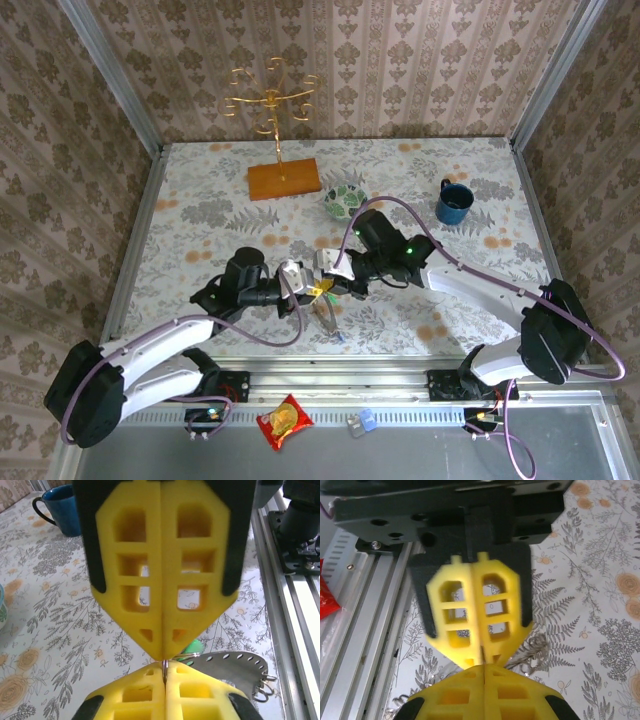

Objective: Put the keys on the keyring

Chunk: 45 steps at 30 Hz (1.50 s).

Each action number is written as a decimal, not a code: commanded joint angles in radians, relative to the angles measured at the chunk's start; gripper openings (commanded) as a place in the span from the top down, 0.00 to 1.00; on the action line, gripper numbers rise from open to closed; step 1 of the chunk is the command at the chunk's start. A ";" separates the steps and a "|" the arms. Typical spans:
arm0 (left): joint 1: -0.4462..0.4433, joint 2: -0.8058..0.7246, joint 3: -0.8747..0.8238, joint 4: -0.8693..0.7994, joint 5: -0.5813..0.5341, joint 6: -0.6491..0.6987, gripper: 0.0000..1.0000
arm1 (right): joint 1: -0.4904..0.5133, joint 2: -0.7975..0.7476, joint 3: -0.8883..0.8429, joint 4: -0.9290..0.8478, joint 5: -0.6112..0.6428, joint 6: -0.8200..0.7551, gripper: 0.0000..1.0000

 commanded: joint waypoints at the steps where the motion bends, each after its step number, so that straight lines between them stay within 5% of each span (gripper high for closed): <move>1: 0.001 0.009 0.041 -0.057 0.005 0.043 1.00 | 0.014 0.001 0.017 -0.039 -0.013 -0.019 1.00; 3: -0.001 0.002 0.036 -0.053 0.005 0.043 1.00 | 0.006 -0.010 -0.005 -0.011 -0.002 0.008 0.96; 8: -0.001 -0.019 0.016 -0.025 0.001 0.037 1.00 | -0.029 -0.092 -0.115 0.110 0.010 0.095 0.70; 23: -0.001 -0.030 -0.022 0.081 -0.001 -0.007 1.00 | -0.011 -0.031 -0.183 0.222 -0.007 0.187 0.60; 27: -0.001 -0.028 -0.027 0.093 0.001 -0.014 1.00 | -0.008 -0.003 -0.179 0.244 -0.002 0.194 0.64; 40: -0.001 -0.039 -0.041 0.137 0.000 -0.029 1.00 | -0.013 -0.010 -0.186 0.227 0.021 0.174 1.00; 45: -0.001 -0.037 -0.072 0.249 -0.008 -0.084 1.00 | -0.006 0.027 -0.184 0.209 0.036 0.173 1.00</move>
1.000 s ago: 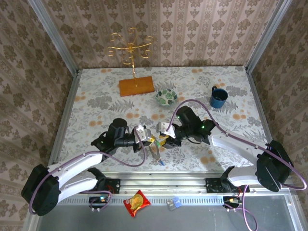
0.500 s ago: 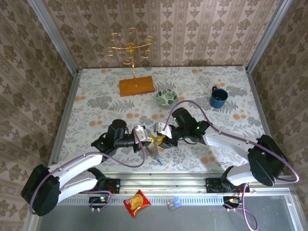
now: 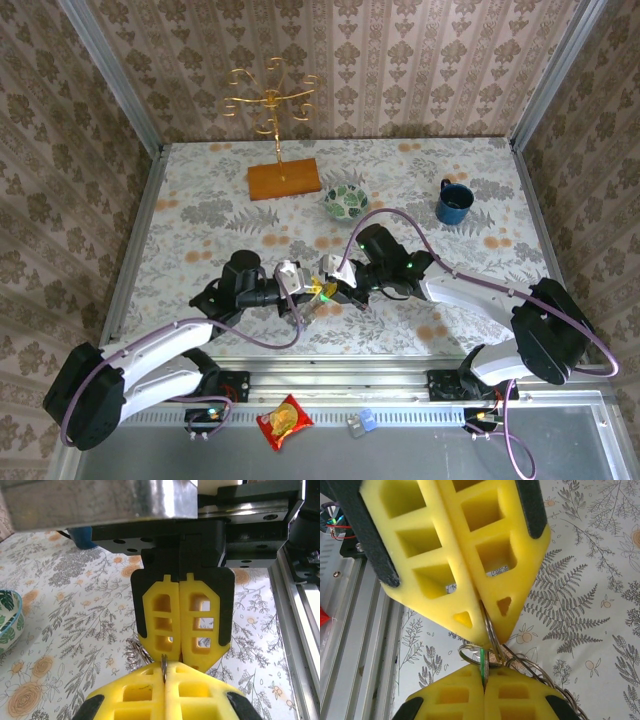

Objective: Put the keys on the keyring

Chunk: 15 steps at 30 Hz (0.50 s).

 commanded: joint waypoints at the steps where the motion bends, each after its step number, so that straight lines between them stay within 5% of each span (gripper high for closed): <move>1: -0.002 -0.013 -0.017 0.124 0.004 -0.054 1.00 | 0.010 0.044 0.005 -0.028 0.036 -0.018 1.00; 15: -0.012 -0.029 -0.053 0.152 -0.045 -0.064 1.00 | 0.008 0.002 0.004 0.007 0.030 0.008 1.00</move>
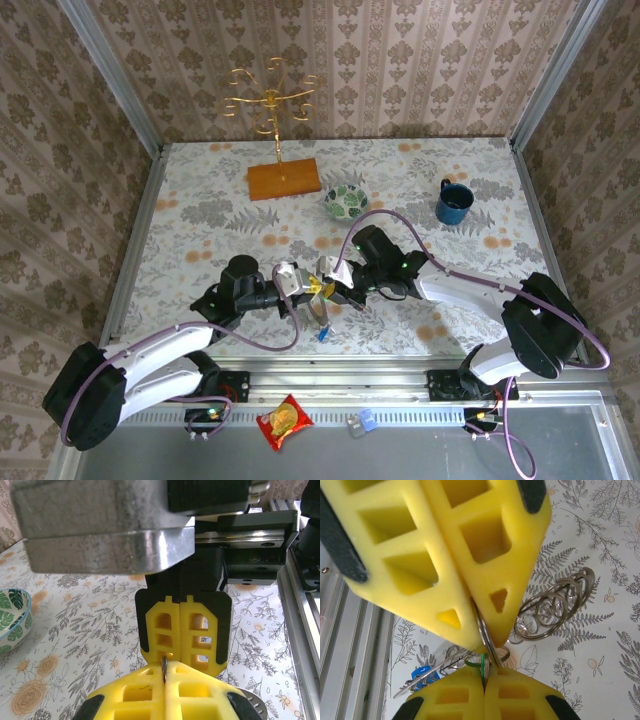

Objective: Put the keys on the keyring

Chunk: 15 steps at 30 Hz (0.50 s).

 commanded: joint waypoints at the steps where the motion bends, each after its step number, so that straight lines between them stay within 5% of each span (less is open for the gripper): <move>1: -0.006 -0.026 -0.007 0.057 -0.010 -0.021 1.00 | 0.001 -0.046 -0.004 -0.011 0.021 0.004 1.00; 10: -0.004 -0.033 -0.001 0.018 -0.013 -0.012 0.97 | -0.006 -0.140 0.003 -0.077 0.165 -0.028 1.00; 15: -0.003 -0.033 -0.007 0.035 -0.017 -0.023 0.59 | -0.005 -0.159 0.056 -0.146 0.213 -0.054 1.00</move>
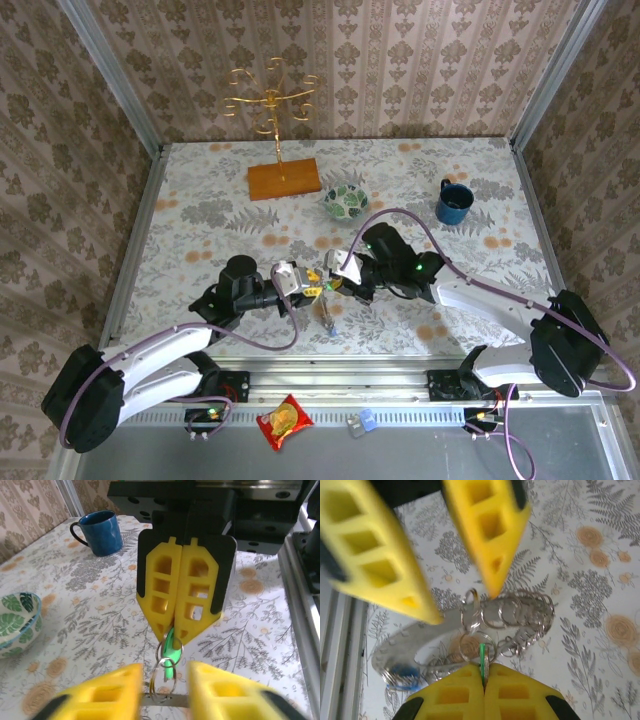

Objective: Put the keys on the keyring

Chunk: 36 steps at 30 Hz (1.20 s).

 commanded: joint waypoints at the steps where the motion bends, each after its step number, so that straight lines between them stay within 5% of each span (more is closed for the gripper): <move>1: -0.005 -0.020 -0.011 0.039 -0.008 -0.021 0.53 | -0.002 -0.028 0.062 -0.082 0.065 -0.036 1.00; 6: 0.002 -0.084 -0.028 0.082 -0.137 -0.041 0.36 | -0.002 -0.018 0.126 -0.127 0.089 -0.061 1.00; 14: 0.058 -0.320 -0.059 0.049 -0.717 -0.136 0.19 | 0.024 0.050 0.227 -0.012 0.038 -0.001 1.00; 19: 0.132 -0.487 -0.023 -0.116 -0.910 -0.185 0.07 | 0.092 0.178 0.296 0.170 0.013 0.108 1.00; 25: 0.173 -0.529 0.041 -0.269 -0.975 -0.196 0.02 | 0.100 0.302 0.264 0.388 0.037 0.269 1.00; 36: 0.348 -0.324 0.053 -0.257 -0.935 -0.283 0.00 | -0.015 0.316 0.161 0.016 0.277 -0.025 1.00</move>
